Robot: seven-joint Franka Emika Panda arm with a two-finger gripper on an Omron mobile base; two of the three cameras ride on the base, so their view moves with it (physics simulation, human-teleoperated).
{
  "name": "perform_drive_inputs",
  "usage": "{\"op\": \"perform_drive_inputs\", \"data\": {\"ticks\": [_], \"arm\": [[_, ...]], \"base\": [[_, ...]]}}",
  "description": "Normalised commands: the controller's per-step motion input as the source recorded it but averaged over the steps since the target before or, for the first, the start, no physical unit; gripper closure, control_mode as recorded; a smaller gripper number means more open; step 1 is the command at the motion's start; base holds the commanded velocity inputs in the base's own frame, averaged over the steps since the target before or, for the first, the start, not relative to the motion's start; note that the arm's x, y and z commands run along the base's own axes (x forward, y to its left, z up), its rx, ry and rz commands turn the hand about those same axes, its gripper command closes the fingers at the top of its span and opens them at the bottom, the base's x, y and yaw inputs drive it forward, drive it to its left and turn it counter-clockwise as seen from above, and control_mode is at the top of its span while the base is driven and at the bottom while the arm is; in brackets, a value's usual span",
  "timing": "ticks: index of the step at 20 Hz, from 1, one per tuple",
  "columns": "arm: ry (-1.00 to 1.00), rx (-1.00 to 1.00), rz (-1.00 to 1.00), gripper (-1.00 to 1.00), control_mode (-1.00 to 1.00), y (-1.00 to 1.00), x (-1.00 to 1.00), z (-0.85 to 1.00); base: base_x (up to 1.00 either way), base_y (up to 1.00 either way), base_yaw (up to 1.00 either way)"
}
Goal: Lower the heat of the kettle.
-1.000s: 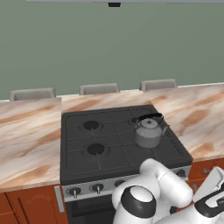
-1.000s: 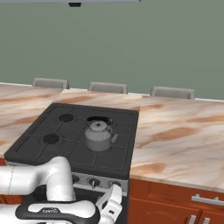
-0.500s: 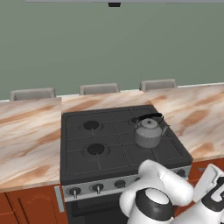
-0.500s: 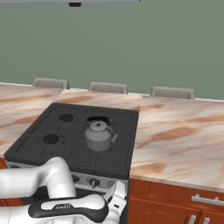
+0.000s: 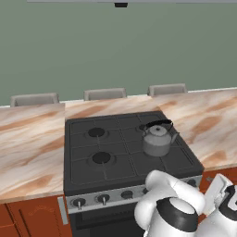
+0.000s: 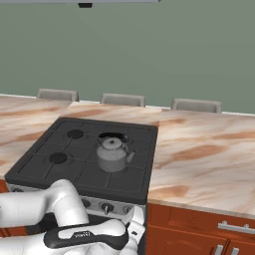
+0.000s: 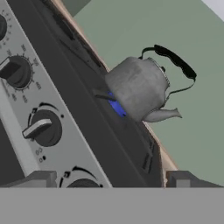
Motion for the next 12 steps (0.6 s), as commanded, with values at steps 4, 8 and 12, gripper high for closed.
{"op": "perform_drive_inputs", "data": {"ticks": [4, 8, 12], "arm": [[0.0, 0.0, 0.0, -1.0, -1.0, 0.0, 0.16, -0.14], [0.0, 0.0, 0.0, -1.0, -1.0, 0.0, 0.14, -0.11], [0.0, 0.0, 0.0, -1.0, -1.0, 0.0, 0.09, -0.11]], "base": [[0.0, 0.0, 0.0], [0.0, 0.0, 0.0], [0.0, 0.0, 0.0]]}}
